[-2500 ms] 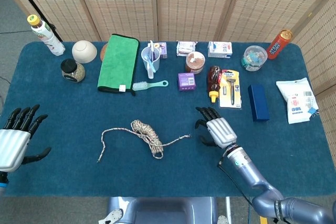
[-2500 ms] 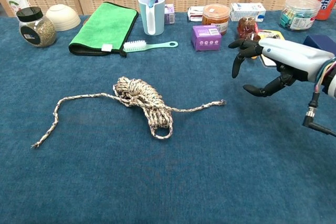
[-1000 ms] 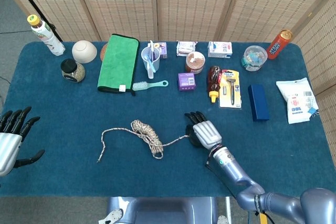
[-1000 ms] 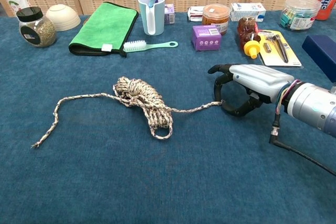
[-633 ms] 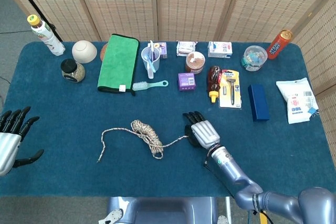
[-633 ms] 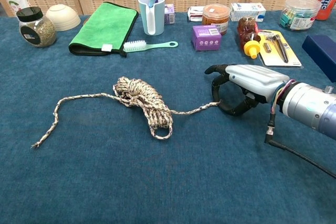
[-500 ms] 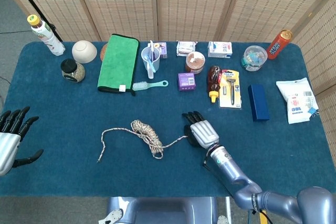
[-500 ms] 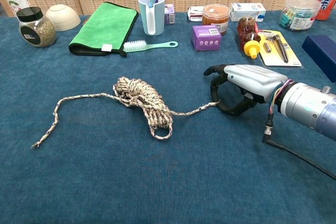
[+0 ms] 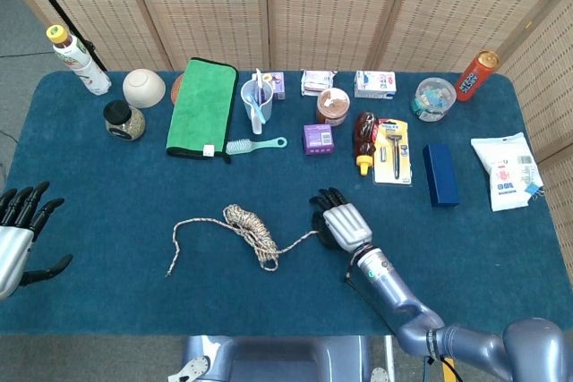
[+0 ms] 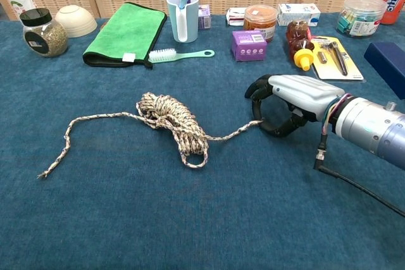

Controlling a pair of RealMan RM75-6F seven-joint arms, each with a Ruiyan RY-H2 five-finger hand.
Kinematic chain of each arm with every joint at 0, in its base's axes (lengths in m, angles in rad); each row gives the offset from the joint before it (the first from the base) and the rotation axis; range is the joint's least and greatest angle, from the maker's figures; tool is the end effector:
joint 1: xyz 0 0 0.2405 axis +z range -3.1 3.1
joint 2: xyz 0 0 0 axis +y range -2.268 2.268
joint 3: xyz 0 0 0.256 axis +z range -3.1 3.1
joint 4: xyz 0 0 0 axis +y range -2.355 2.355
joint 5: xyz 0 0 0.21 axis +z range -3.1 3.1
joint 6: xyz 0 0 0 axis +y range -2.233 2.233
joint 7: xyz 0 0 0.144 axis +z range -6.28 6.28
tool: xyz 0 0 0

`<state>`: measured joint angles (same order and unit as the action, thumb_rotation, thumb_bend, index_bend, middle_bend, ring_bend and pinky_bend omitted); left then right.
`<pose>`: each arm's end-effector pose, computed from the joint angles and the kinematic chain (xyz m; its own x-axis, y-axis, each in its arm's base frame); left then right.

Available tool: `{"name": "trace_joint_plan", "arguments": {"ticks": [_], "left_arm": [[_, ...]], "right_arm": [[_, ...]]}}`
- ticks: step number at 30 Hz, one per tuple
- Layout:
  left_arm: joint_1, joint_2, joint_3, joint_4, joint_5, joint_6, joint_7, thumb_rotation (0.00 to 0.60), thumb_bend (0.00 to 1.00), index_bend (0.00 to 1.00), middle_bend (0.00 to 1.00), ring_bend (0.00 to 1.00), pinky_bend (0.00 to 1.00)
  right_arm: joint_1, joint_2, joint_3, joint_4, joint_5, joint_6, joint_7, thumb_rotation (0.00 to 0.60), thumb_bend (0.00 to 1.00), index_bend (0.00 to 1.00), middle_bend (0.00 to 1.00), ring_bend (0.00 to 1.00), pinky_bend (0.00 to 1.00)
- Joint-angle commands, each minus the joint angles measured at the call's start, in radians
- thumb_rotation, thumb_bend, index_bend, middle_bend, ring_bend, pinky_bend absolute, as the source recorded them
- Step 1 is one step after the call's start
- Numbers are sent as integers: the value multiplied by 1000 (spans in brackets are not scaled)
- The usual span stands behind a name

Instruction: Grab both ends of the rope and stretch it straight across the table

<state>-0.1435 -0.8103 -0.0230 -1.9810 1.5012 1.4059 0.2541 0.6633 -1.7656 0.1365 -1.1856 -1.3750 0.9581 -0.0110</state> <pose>-0.2489 0.1842 0.2033 0.5717 0.0726 0.8173 0.8196 -0.0957 -0.5648 -0.1696 -0.3232 -0.0744 0.3118 -0.3307 0.8907 -0.9006 -0.4018 0.1661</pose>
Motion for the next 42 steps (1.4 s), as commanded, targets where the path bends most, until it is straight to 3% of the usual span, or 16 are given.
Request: {"name": "trace_joint_plan", "arguments": {"ticks": [1, 14, 24, 32, 36, 42], "left_arm": [[0, 0, 0, 1, 0, 0, 0, 447, 192, 159, 0, 0, 0], [-25, -3, -2, -12, 26, -28, 31, 448, 192, 152, 0, 0, 0], [-163, -81, -10, 43, 127, -202, 62, 456, 192, 184, 0, 0, 0], [-278, -158, -11, 129, 222, -316, 19, 587, 192, 347, 0, 0, 0], [-358, -225, 0, 219, 275, -404, -33, 600, 192, 436, 0, 0, 0], [-399, -299, 27, 320, 309, -421, -83, 600, 192, 507, 0, 0, 0]], "right_arm": [[0, 5, 3, -1, -1, 5, 3, 600, 438, 647, 238, 65, 0], [-18, 51, 4, -30, -4, 39, 18, 600, 440, 697, 290, 102, 0], [-47, 76, -9, -58, -6, 71, 22, 600, 440, 720, 312, 119, 0], [-56, 86, -10, -72, -11, 85, 20, 600, 439, 727, 317, 126, 0], [-61, 90, -12, -74, -7, 87, 20, 600, 439, 728, 318, 126, 0], [-64, 87, -13, -68, -6, 87, 24, 600, 439, 730, 320, 126, 0]]}}
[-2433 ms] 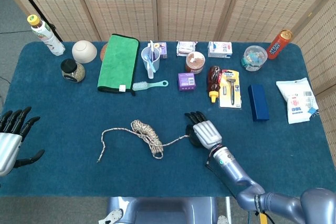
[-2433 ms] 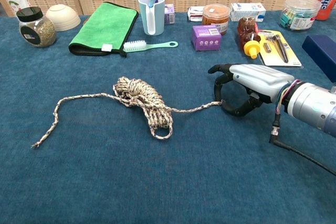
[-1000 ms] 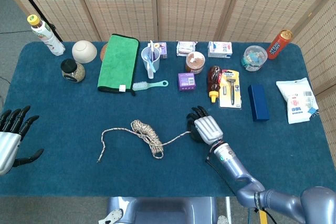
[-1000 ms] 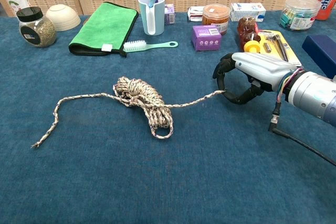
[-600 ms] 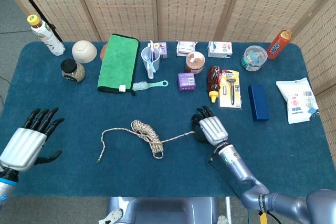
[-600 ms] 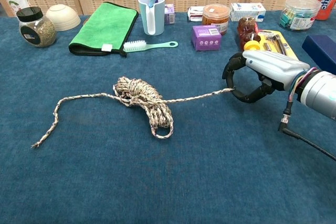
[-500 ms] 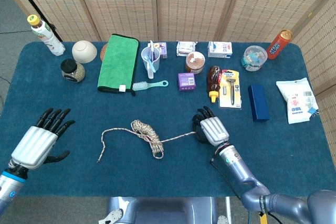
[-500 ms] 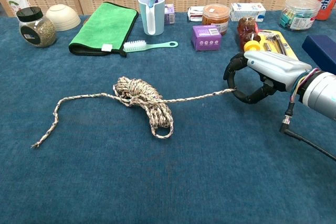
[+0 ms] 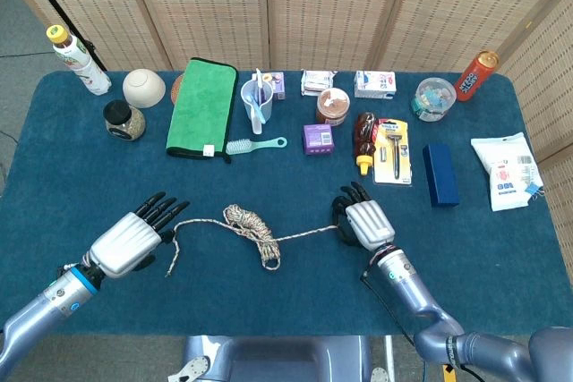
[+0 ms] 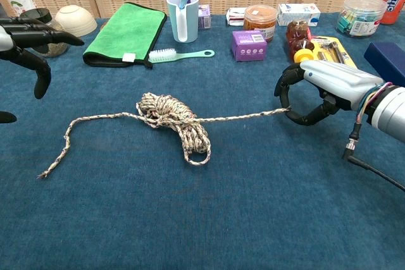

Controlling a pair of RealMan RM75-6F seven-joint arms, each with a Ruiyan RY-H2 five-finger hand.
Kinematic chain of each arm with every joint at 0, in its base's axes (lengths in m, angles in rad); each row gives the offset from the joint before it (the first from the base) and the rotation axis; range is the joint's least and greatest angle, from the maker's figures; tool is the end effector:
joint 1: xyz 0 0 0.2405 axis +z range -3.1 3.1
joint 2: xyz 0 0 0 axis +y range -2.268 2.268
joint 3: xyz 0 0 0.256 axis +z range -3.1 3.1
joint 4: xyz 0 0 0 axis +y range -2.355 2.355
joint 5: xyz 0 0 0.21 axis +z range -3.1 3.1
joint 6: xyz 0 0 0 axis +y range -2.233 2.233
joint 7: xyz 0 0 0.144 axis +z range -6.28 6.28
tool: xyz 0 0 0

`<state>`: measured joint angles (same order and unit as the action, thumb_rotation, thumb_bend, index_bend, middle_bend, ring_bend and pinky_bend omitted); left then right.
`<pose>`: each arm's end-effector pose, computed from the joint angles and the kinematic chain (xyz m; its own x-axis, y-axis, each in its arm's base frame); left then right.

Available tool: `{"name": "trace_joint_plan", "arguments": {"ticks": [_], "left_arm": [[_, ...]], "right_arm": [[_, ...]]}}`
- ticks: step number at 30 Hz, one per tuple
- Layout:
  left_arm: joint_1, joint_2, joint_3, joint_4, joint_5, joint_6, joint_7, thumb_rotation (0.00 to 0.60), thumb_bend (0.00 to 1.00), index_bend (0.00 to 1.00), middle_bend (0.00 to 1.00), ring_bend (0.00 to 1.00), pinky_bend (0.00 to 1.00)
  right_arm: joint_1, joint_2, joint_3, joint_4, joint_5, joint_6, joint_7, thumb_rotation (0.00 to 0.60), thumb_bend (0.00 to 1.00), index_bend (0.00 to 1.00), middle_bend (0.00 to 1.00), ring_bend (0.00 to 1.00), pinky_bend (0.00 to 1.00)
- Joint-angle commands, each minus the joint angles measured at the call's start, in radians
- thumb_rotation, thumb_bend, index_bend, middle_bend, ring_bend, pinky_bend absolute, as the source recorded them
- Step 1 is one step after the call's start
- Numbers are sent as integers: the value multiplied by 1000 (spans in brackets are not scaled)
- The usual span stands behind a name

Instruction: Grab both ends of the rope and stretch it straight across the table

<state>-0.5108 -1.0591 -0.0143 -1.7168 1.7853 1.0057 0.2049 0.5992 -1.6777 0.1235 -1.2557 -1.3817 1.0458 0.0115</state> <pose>-0.2024 0.2542 0.0900 0.7369 0.1104 0.6670 0.5513 -0.6693 -0.4982 -0.1922 -0.3172 -0.0411 0.2726 -0.2752 0.9219 -0.9209 -0.3523 0.1671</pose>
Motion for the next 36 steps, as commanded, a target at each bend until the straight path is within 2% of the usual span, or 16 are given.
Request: {"name": "trace_joint_plan", "arguments": {"ticks": [1, 7, 21, 36], "left_arm": [[-34, -57, 20, 64, 25, -23, -36, 600, 192, 514, 0, 0, 0], [-61, -119, 39, 130, 12, -50, -55, 600, 192, 533, 0, 0, 0], [-89, -142, 78, 192, -30, -91, -60, 600, 193, 542, 0, 0, 0], [-99, -226, 92, 288, -79, -99, -51, 600, 192, 542, 0, 0, 0]], "right_arm": [[0, -2, 0, 3, 0, -2, 2, 600, 439, 731, 321, 126, 0], [0, -8, 0, 16, 3, -8, 6, 600, 439, 733, 323, 127, 0], [2, -21, 0, 46, -1, -14, 29, 600, 439, 742, 334, 138, 0], [1, -32, -2, 69, -2, -21, 43, 600, 439, 744, 336, 140, 0]]}}
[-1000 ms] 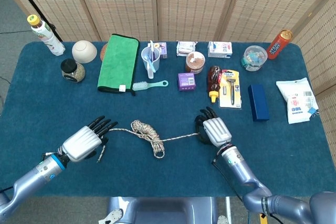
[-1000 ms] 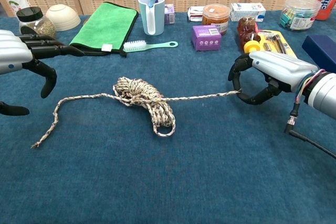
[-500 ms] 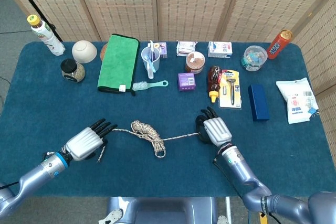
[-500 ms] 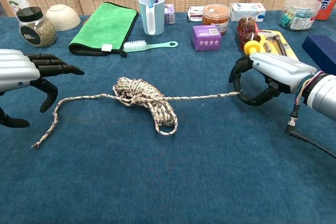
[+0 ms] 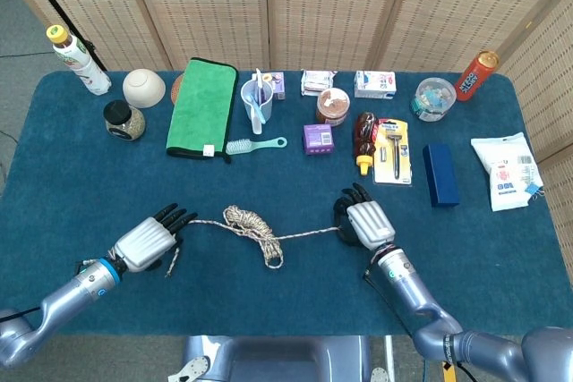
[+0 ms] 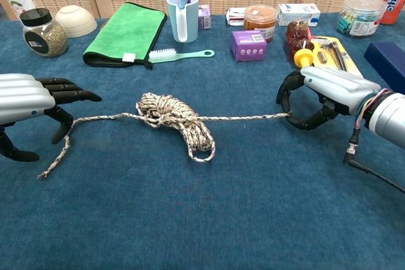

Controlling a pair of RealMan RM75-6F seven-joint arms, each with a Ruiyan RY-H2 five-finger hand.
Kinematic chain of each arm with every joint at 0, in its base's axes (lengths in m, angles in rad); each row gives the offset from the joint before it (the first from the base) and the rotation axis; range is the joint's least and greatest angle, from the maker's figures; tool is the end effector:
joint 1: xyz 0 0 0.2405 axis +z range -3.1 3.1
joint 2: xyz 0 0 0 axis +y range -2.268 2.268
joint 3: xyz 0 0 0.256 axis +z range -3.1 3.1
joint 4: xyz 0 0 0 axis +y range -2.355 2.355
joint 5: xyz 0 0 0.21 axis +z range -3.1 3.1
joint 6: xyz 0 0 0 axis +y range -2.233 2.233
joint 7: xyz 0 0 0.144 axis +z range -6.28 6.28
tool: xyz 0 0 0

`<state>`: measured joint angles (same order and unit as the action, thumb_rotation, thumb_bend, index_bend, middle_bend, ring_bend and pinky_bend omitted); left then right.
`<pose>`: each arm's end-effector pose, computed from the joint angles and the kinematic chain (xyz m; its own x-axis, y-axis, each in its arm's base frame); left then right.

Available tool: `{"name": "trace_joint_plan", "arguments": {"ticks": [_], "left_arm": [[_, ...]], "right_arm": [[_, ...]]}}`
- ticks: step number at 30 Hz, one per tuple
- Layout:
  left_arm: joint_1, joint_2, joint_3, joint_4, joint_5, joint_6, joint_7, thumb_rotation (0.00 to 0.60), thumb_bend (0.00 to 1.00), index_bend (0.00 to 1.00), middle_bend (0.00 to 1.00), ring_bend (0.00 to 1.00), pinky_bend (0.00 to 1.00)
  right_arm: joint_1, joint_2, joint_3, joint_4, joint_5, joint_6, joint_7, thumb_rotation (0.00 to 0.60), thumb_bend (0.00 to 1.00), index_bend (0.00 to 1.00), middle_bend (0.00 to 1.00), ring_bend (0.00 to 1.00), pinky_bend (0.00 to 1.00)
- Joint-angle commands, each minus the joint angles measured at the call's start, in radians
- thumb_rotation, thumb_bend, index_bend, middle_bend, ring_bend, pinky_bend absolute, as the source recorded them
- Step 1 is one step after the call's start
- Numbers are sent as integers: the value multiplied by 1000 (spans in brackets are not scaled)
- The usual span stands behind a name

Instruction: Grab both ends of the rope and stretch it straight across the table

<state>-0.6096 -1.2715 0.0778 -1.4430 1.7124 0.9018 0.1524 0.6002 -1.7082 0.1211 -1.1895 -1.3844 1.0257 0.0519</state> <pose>-0.2417 0.2764 0.0295 0.7956 0.2264 0.5620 0.5408 -0.6835 -0.4902 -0.2008 -0.3204 -0.0490 0.2685 -0.2927 0.9177 -0.9281 -0.3337 0.1651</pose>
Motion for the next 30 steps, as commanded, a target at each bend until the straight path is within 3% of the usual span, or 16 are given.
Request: {"name": "trace_joint_plan", "arguments": {"ticks": [1, 18, 30], "left_arm": [[0, -17, 0, 18, -7, 8, 2, 600, 192, 542, 0, 0, 0], [-17, -76, 1, 53, -20, 33, 6, 600, 196, 558, 0, 0, 0], [-25, -85, 7, 60, -38, 30, 7, 600, 288, 582, 0, 0, 0]], "right_arm": [[0, -2, 0, 4, 0, -2, 4, 600, 439, 745, 336, 141, 0], [-2, -6, 0, 17, -2, -3, 13, 600, 439, 752, 342, 147, 0], [-5, -4, 1, 13, 0, -1, 10, 600, 439, 754, 345, 150, 0]]}}
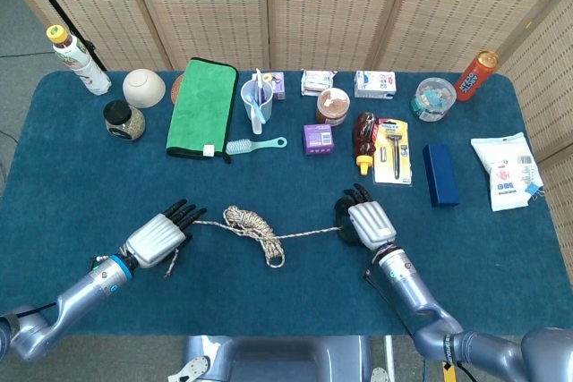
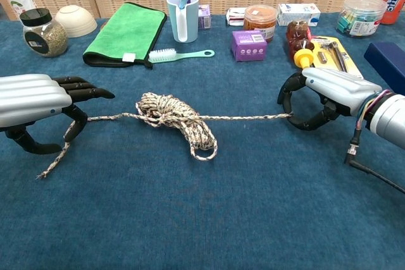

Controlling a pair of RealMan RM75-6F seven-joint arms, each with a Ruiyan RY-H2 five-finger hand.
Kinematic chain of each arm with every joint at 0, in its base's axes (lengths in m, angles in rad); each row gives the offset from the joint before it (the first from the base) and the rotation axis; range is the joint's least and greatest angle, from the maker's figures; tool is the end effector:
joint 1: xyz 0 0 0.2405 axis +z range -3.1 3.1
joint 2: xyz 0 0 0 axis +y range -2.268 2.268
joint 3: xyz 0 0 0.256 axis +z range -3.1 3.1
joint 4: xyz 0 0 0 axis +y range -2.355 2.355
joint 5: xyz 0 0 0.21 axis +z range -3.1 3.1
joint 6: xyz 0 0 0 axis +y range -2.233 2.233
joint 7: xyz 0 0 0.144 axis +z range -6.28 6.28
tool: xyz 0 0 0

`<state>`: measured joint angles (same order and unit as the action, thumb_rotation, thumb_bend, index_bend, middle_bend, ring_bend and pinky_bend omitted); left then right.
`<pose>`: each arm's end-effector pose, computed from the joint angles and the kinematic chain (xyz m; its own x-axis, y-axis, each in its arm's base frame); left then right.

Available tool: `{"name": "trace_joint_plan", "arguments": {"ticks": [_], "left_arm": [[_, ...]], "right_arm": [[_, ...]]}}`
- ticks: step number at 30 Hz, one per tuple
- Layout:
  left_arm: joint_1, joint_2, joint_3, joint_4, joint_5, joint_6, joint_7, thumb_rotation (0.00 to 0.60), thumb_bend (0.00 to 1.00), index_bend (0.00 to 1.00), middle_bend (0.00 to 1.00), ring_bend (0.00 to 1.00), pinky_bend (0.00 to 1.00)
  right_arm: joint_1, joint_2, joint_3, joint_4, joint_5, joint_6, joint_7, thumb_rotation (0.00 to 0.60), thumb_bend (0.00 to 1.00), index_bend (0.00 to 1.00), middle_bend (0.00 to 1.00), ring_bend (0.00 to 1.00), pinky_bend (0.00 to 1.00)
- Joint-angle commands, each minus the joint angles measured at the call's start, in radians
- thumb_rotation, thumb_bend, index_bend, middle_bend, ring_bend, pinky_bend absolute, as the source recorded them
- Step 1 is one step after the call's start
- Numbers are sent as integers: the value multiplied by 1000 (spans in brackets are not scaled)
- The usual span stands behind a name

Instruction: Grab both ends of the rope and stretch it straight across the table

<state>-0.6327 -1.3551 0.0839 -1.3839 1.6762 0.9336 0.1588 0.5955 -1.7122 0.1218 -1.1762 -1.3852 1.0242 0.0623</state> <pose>-0.2342 0.2835 0.0101 0.7757 0.2093 0.5954 0.5526 -0.6809 -0.4806 -0.2044 -0.3207 -0.0493 0.2644 -0.2940 0.9185 -0.9315 -0.3244 0.1644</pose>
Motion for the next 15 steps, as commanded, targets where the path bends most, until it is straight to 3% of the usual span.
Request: {"name": "trace_joint_plan", "arguments": {"ticks": [1, 15], "left_arm": [[-2, -3, 3, 1, -3, -4, 1, 600, 287, 580, 0, 0, 0], [-12, -7, 7, -2, -31, -23, 13, 600, 288, 513, 0, 0, 0]], "right_arm": [[-1, 0, 0, 0, 1, 0, -2, 600, 439, 755, 345, 150, 0], [-4, 0, 2, 2, 4, 0, -1, 600, 438, 762, 352, 156, 0]]}}
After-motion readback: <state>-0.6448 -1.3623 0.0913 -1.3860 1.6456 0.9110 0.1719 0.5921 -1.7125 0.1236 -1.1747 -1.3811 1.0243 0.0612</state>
